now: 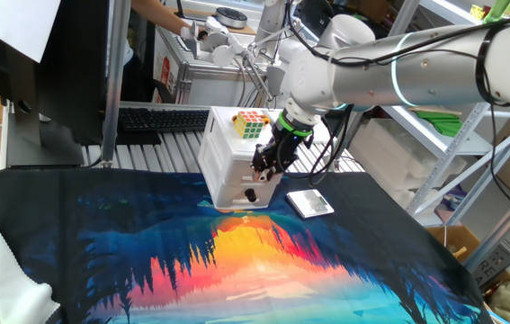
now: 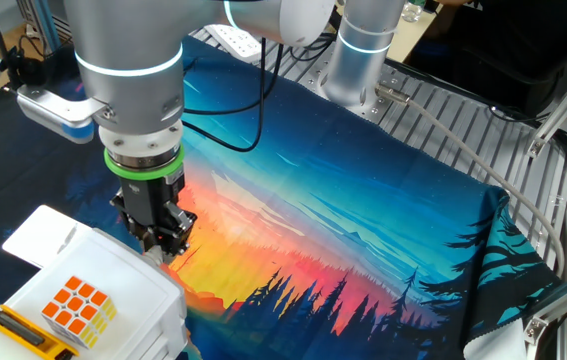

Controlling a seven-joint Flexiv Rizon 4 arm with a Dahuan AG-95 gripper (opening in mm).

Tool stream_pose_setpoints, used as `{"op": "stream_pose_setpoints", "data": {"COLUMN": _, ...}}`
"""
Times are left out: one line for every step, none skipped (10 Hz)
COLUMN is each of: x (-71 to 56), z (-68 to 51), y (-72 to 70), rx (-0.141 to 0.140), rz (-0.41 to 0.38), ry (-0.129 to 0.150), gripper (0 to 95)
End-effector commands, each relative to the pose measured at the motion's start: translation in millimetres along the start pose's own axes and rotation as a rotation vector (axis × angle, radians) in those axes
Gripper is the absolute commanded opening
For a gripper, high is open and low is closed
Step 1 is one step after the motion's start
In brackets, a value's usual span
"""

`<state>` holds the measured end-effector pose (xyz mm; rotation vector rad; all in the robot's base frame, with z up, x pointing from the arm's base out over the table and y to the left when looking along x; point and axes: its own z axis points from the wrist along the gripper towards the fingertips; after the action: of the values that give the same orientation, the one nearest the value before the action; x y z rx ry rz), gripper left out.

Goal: Grasp the handle and open the drawer

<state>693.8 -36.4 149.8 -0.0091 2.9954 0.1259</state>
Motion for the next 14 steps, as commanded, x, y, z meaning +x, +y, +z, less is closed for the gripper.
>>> {"op": "stream_pose_setpoints", "data": {"x": -0.5, "z": -0.2, "y": -0.4, "rx": 0.001, "rz": -0.001, "ry": -0.001, "gripper": 19.0}}
{"op": "stream_pose_setpoints", "data": {"x": -0.5, "z": -0.2, "y": -0.4, "rx": 0.001, "rz": -0.003, "ry": -0.001, "gripper": 19.0}}
{"op": "stream_pose_setpoints", "data": {"x": -0.5, "z": -0.2, "y": -0.4, "rx": 0.0, "rz": -0.007, "ry": -0.001, "gripper": 19.0}}
{"op": "stream_pose_setpoints", "data": {"x": -0.4, "z": -0.2, "y": -0.3, "rx": 0.0, "rz": -0.01, "ry": -0.001, "gripper": 19.0}}
{"op": "stream_pose_setpoints", "data": {"x": -0.4, "z": -0.3, "y": -0.2, "rx": 0.0, "rz": -0.012, "ry": -0.001, "gripper": 0.0}}
{"op": "stream_pose_setpoints", "data": {"x": -0.2, "z": -0.4, "y": 0.0, "rx": 0.0, "rz": -0.012, "ry": -0.001, "gripper": 0.0}}
{"op": "stream_pose_setpoints", "data": {"x": 0.2, "z": -0.7, "y": 0.3, "rx": -0.001, "rz": -0.007, "ry": -0.001, "gripper": 0.0}}
{"op": "stream_pose_setpoints", "data": {"x": 0.7, "z": -0.9, "y": 0.6, "rx": -0.002, "rz": -0.002, "ry": -0.001, "gripper": 0.0}}
{"op": "stream_pose_setpoints", "data": {"x": 1.7, "z": -1.3, "y": 1.2, "rx": -0.003, "rz": 0.005, "ry": -0.001, "gripper": 0.0}}
{"op": "stream_pose_setpoints", "data": {"x": 2.9, "z": -2.0, "y": 2.1, "rx": -0.004, "rz": 0.012, "ry": -0.001, "gripper": 0.0}}
{"op": "stream_pose_setpoints", "data": {"x": 3.8, "z": -2.5, "y": 2.7, "rx": -0.005, "rz": 0.016, "ry": 0.0, "gripper": 0.0}}
{"op": "stream_pose_setpoints", "data": {"x": 5.7, "z": -3.5, "y": 3.9, "rx": -0.004, "rz": 0.019, "ry": 0.001, "gripper": 0.0}}
{"op": "stream_pose_setpoints", "data": {"x": 6.5, "z": -3.9, "y": 4.5, "rx": -0.006, "rz": 0.02, "ry": 0.003, "gripper": 0.0}}
{"op": "stream_pose_setpoints", "data": {"x": 8.0, "z": -4.4, "y": 5.5, "rx": -0.007, "rz": 0.024, "ry": 0.002, "gripper": 0.0}}
